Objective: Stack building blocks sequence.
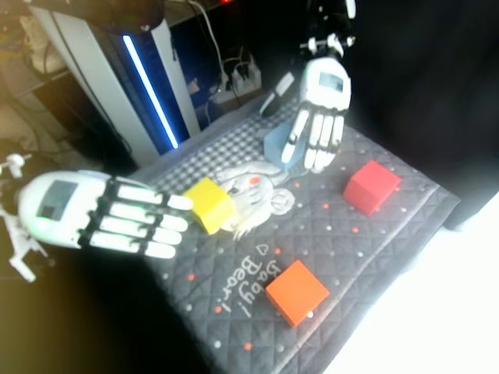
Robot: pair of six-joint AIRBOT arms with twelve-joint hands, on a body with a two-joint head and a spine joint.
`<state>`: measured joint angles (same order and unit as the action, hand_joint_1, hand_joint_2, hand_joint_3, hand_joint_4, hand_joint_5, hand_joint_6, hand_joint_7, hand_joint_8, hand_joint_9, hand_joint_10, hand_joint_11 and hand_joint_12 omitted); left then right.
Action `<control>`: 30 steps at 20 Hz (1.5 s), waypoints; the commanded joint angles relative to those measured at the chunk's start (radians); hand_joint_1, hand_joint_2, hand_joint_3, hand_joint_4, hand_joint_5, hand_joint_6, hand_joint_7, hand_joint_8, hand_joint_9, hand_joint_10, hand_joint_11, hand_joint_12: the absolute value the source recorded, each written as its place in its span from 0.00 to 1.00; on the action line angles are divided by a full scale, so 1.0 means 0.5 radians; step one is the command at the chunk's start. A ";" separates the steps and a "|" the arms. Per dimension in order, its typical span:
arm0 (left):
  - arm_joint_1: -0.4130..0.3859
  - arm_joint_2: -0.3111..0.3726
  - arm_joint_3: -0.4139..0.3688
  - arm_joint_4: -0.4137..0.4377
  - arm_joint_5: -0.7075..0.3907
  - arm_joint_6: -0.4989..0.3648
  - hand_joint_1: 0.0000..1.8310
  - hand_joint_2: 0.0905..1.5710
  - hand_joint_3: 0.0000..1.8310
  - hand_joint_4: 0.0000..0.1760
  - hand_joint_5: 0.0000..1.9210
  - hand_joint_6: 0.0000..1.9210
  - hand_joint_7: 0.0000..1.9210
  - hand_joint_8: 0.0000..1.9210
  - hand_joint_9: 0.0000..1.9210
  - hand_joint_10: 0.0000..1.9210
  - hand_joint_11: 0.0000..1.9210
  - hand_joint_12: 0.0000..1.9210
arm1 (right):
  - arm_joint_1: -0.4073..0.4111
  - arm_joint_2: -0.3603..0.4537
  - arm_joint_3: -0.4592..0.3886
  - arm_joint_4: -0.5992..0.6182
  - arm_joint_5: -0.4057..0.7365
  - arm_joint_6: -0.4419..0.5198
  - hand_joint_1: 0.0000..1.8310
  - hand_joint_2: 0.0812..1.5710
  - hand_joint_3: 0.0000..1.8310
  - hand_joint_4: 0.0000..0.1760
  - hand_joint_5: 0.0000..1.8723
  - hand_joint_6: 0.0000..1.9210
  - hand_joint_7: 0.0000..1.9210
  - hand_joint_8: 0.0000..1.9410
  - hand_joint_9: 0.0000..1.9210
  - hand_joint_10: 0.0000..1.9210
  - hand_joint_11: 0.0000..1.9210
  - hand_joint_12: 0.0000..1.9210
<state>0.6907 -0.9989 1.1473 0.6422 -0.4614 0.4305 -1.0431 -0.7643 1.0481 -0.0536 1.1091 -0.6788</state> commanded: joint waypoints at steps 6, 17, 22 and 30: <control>-0.033 -0.041 0.045 -0.071 -0.090 0.006 0.56 0.62 0.00 0.04 0.42 0.00 0.44 0.02 0.40 0.17 0.17 0.71 | 0.020 0.006 0.016 0.056 0.239 0.006 0.31 0.75 0.01 0.49 0.16 0.00 0.12 0.00 0.10 0.00 0.10 0.01; -0.302 0.143 0.050 -0.407 -0.262 0.299 0.69 0.70 0.00 0.00 0.52 0.40 0.49 0.66 0.45 0.67 0.39 0.84 | 0.008 0.002 0.016 0.060 0.239 0.006 0.26 0.80 0.00 0.32 0.17 0.00 0.15 0.00 0.12 0.00 0.13 0.01; -0.600 0.071 0.283 -0.419 -0.028 0.339 0.76 0.67 0.00 0.00 0.51 0.42 0.54 0.44 0.51 0.64 0.42 0.60 | 0.009 -0.026 0.030 0.060 0.239 0.006 0.29 0.81 0.00 0.31 0.17 0.00 0.15 0.00 0.13 0.00 0.14 0.01; -0.771 -0.167 0.600 -0.464 0.241 0.339 0.76 0.65 0.00 0.00 0.58 0.33 0.59 0.35 0.54 0.57 0.44 0.57 | 0.009 -0.047 0.041 0.059 0.238 0.006 0.29 0.83 0.00 0.41 0.17 0.00 0.16 0.00 0.13 0.00 0.14 0.00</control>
<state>0.3168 -1.0885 1.4460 0.4259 -0.2558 0.6029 -1.0466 -0.7914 1.0637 -0.0528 1.1076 -0.6785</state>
